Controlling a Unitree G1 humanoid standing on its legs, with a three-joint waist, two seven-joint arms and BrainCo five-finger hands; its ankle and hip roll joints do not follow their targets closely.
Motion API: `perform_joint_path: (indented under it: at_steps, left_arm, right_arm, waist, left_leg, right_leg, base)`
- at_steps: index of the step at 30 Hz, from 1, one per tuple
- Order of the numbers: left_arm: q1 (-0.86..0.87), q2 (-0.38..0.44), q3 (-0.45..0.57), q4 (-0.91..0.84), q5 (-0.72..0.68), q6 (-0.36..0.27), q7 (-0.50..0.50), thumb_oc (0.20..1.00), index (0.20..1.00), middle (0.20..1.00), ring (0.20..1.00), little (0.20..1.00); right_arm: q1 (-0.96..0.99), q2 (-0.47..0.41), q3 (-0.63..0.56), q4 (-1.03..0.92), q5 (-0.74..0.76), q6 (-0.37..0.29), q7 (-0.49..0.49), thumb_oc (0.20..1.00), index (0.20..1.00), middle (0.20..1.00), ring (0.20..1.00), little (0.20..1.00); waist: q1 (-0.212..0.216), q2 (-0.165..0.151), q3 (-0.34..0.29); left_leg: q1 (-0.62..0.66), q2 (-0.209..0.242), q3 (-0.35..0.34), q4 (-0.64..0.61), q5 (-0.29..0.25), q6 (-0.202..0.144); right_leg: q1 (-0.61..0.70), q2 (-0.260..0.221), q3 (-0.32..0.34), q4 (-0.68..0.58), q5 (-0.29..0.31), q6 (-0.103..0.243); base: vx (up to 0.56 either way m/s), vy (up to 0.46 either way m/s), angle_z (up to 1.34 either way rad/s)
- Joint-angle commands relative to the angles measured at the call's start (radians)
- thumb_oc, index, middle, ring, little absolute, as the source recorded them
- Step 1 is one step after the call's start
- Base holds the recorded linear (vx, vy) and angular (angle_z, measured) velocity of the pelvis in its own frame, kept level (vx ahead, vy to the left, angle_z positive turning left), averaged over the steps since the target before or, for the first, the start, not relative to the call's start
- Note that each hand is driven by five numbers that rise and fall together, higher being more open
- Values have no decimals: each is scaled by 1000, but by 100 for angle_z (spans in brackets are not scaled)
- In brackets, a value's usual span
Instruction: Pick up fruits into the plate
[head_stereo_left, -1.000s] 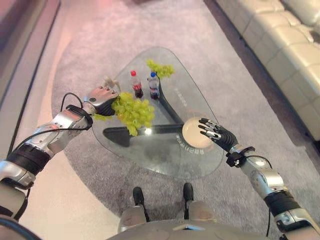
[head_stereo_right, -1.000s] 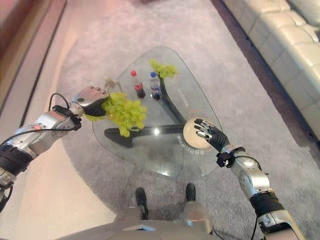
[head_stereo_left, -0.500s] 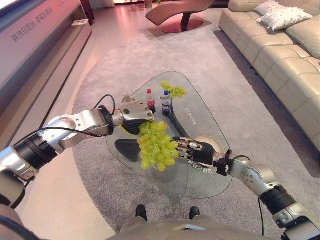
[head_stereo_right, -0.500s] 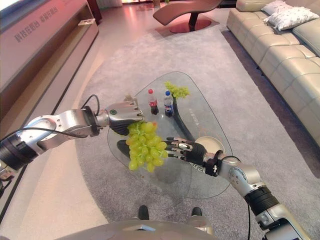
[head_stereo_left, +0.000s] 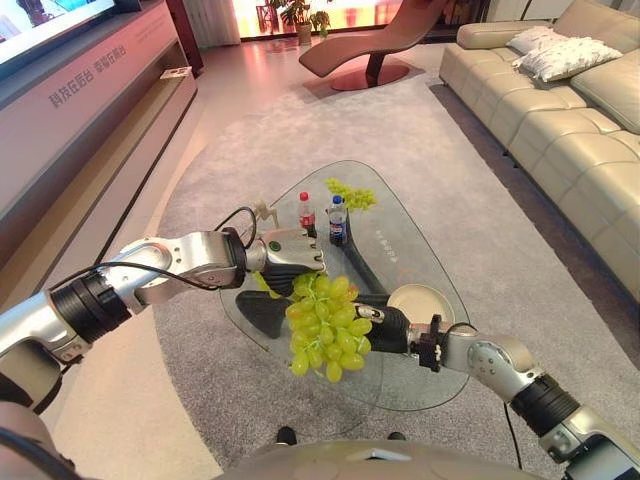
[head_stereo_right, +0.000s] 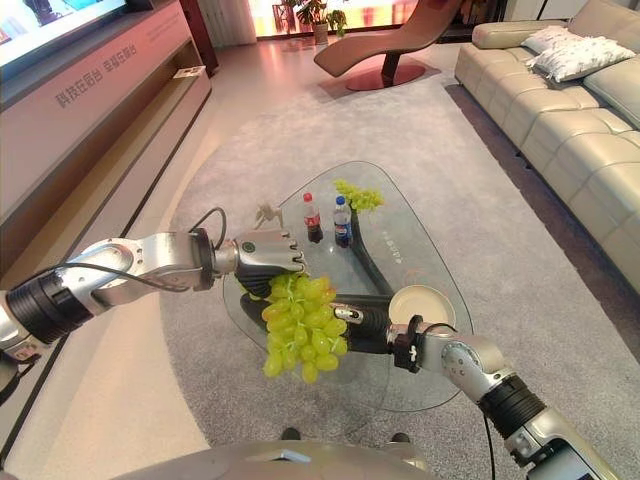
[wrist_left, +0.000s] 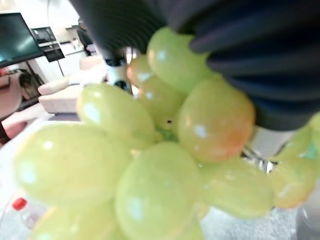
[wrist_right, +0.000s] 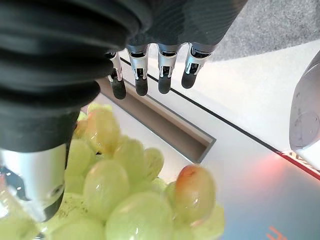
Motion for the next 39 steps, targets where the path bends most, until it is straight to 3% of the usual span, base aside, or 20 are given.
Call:
perform_joint_path:
  at_steps: [1,17,25,36,37,38,39]
  left_arm:
    - [-104,-5,0,14,-56,-4,-10,200,200,200,200,200]
    - [-52,-34,-5,28,-27,-5,13,200,200,200,200,200]
    - [-40,-62,-4,60,5,9,15,200,200,200,200,200]
    - [-29,-94,-7,83,18,-1,-5,200,200,200,200,200]
    - [-26,-98,-7,85,20,-3,-6,200,200,200,200,200]
    - [-25,-97,-6,84,20,-4,-7,200,200,200,200,200]
    - [-24,-97,-3,83,19,-6,-9,200,200,200,200,200]
  right_arm:
    - [-37,15,17,-74,88,-18,-5,1000,1000,1000,1000,1000]
    - [-7,84,89,-126,280,56,78,1000,1000,1000,1000,1000]
    - [-8,99,118,-145,292,90,89,1000,1000,1000,1000,1000]
    - [-23,120,145,-158,273,89,93,1000,1000,1000,1000,1000]
    - [-23,119,147,-160,275,86,75,573,573,573,573,573]
    - [-26,119,146,-156,274,87,68,200,200,200,200,200]
    - [-26,118,145,-153,269,91,68,200,200,200,200,200]
  waist:
    - [13,-44,-2]
    - [21,-46,1]
    - [20,-50,3]
    - [23,-54,7]
    - [22,-55,6]
    - [23,-55,5]
    - [23,-55,5]
  left_leg:
    - [82,-34,16,8,-201,17]
    - [84,-30,20,8,-206,17]
    - [84,-30,16,8,-208,17]
    - [82,-29,9,8,-209,17]
    - [83,-30,8,8,-210,17]
    - [83,-29,8,8,-210,17]
    - [83,-29,8,8,-210,17]
  right_leg:
    - [62,-28,-73,12,-113,35]
    - [61,-29,-70,10,-114,42]
    - [59,-27,-62,10,-115,43]
    - [56,-25,-58,10,-114,44]
    - [57,-25,-56,10,-115,44]
    - [57,-25,-57,10,-115,44]
    - [57,-24,-56,10,-115,43]
  base:
    - [0,0,0]
    - [0,0,0]
    - [0,0,0]
    - [0,0,0]
    - [0,0,0]
    - [0,0,0]
    - [0,0,0]
